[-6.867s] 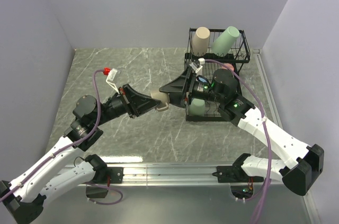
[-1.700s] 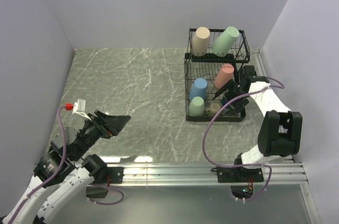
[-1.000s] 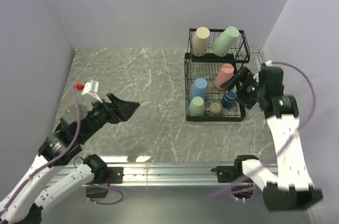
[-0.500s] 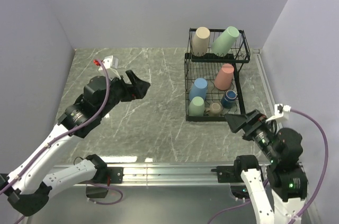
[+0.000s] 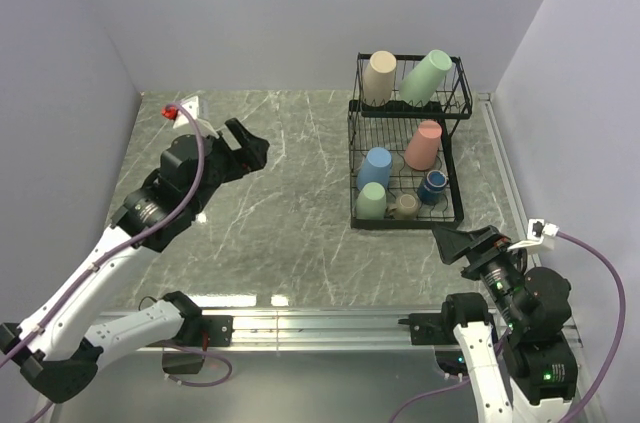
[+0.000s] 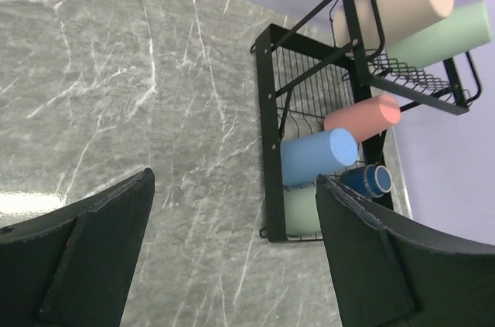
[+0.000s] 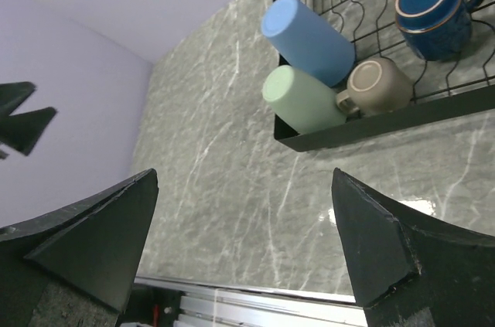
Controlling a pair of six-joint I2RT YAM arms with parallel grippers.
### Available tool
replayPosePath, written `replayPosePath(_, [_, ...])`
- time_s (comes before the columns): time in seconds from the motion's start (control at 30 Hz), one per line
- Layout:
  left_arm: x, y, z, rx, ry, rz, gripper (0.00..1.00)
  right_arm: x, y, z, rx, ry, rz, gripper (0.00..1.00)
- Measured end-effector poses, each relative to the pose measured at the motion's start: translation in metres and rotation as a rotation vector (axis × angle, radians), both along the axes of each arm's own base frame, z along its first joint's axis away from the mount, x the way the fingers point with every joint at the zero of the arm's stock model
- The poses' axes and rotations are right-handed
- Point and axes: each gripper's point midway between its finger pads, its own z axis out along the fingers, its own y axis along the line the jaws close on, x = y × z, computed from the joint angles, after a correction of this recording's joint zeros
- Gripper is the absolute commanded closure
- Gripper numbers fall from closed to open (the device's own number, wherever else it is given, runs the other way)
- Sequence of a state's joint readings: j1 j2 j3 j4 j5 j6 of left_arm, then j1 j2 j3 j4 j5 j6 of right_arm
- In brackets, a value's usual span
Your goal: Load the cups into the dish rack
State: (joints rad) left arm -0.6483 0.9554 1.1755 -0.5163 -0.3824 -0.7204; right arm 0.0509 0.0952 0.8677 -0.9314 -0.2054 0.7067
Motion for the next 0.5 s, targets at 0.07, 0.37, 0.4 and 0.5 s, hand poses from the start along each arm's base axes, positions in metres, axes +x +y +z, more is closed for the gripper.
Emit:
replayPosePath(0.07, [-0.004, 0.004, 0.003, -0.015, -0.007, 0.009, 0.10, 0.001, -0.001, -0.002, -0.013, 0.001, -0.003, 0.00])
replayPosePath(0.37, [-0.019, 0.020, -0.010, -0.031, 0.020, 0.050, 0.05, 0.005, 0.004, -0.016, -0.027, 0.027, 0.038, 0.00])
replayPosePath(0.4, [-0.019, 0.022, -0.013, -0.025, 0.025, 0.054, 0.05, 0.006, 0.005, -0.017, -0.026, 0.029, 0.044, 0.00])
replayPosePath(0.5, [-0.019, 0.029, -0.024, 0.009, 0.035, 0.082, 0.04, 0.006, 0.007, -0.019, -0.025, 0.031, 0.055, 0.00])
